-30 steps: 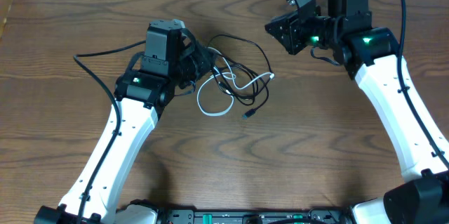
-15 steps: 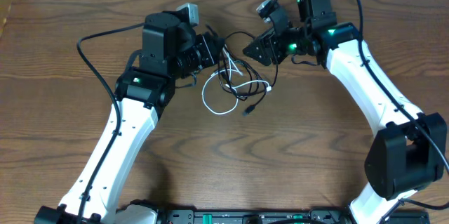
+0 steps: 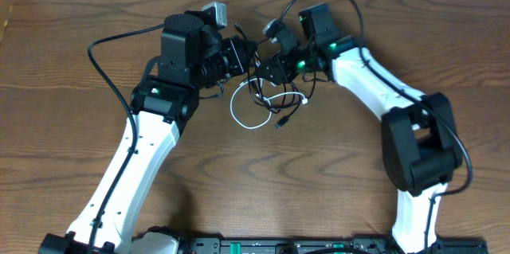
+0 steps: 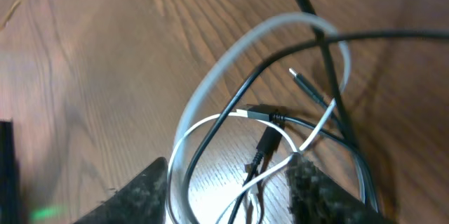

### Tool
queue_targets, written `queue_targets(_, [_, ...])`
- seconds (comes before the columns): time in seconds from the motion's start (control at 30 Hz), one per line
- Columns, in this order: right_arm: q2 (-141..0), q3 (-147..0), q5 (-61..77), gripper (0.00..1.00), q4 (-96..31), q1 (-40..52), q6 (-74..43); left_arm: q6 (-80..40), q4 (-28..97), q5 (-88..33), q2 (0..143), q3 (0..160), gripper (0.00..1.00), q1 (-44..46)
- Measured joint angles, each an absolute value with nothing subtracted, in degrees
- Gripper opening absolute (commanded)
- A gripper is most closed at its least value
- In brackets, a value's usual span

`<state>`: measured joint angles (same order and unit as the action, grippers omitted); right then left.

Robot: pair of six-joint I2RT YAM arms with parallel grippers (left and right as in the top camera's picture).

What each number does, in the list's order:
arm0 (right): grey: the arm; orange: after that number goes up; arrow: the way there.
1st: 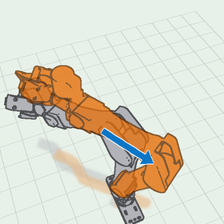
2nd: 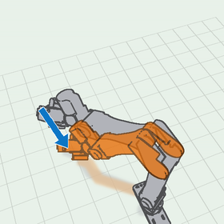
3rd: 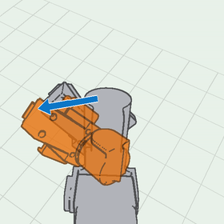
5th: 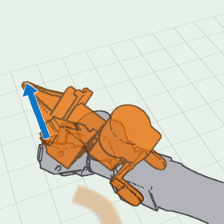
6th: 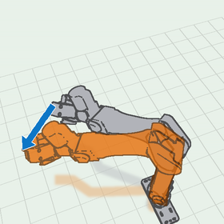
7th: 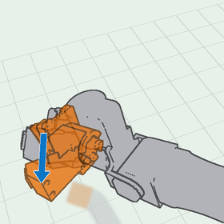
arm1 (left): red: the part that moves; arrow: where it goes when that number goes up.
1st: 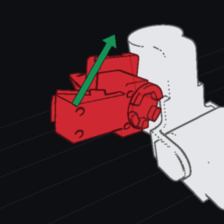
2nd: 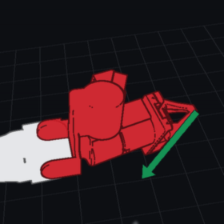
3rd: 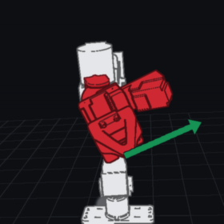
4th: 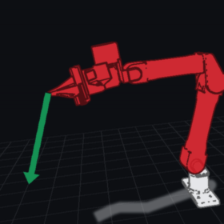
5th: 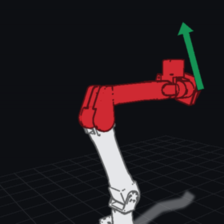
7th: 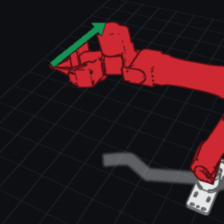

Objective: Untangle cables

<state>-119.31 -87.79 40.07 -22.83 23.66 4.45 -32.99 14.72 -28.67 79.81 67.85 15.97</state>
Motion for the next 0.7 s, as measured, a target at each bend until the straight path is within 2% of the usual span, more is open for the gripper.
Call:
queue_targets(0.07, [-120.7, -87.8, 39.6, 0.23, -21.8, 24.2, 3.0, -33.1, 14.9, -28.7, 79.8, 67.9, 0.08, 16.0])
queue_targets(0.2, [-121.3, -87.8, 39.0, 0.03, -19.3, 24.7, 0.4, -33.2, 14.9, -28.7, 79.8, 67.9, 0.08, 16.0])
queue_targets(0.43, [-119.2, -87.8, 37.9, 0.01, -14.9, 21.8, -7.6, -33.2, 19.0, -28.6, 79.8, 67.9, 0.08, 16.0])
queue_targets(0.7, [-99.7, -87.7, 33.6, 0.01, -16.1, 10.1, -15.3, -33.2, 25.9, -25.9, 79.8, 67.9, 0.08, 16.0])
